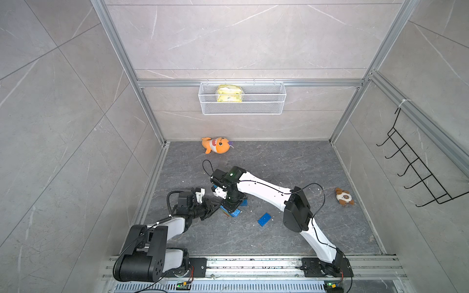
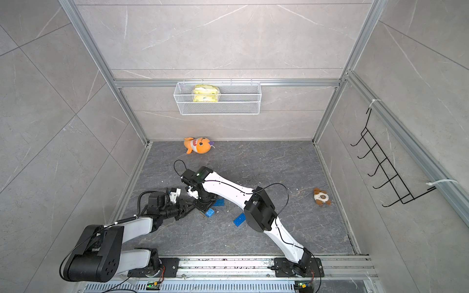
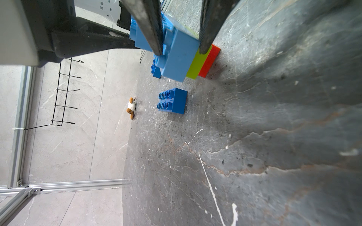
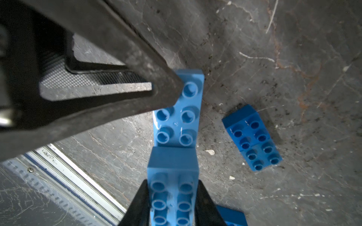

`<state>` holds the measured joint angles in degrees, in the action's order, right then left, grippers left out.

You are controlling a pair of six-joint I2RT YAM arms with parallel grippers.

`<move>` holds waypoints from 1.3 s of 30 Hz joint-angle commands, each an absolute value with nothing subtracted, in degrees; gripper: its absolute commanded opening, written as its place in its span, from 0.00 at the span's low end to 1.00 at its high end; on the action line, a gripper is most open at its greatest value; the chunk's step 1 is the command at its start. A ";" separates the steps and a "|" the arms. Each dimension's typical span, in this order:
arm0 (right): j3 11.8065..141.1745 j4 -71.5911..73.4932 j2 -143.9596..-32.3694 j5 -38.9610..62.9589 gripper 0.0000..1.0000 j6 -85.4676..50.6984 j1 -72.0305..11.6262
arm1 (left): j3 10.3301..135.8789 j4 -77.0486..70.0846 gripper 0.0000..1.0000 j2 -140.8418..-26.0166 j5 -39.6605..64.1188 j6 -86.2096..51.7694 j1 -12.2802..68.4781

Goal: Assemble a heart with lego
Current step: Assemble the lego brick with the lego brick.

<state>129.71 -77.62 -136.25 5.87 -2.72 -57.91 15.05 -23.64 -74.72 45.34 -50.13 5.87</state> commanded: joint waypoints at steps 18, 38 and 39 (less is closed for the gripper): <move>136.72 -83.20 -147.88 5.56 0.22 -3.53 -59.33 | 14.19 -23.87 0.32 -73.11 45.70 -50.01 6.00; 136.16 -81.52 -135.95 1.32 0.47 -4.26 -58.97 | 19.74 -5.68 0.49 -61.82 41.92 -45.11 5.89; 134.43 -80.30 -134.53 1.24 0.47 -4.47 -58.90 | 20.22 -4.65 0.48 -61.72 41.31 -44.51 5.81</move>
<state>136.97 -82.67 -140.11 2.04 -3.44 -59.07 17.74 -8.49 -62.78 42.06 -47.20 5.87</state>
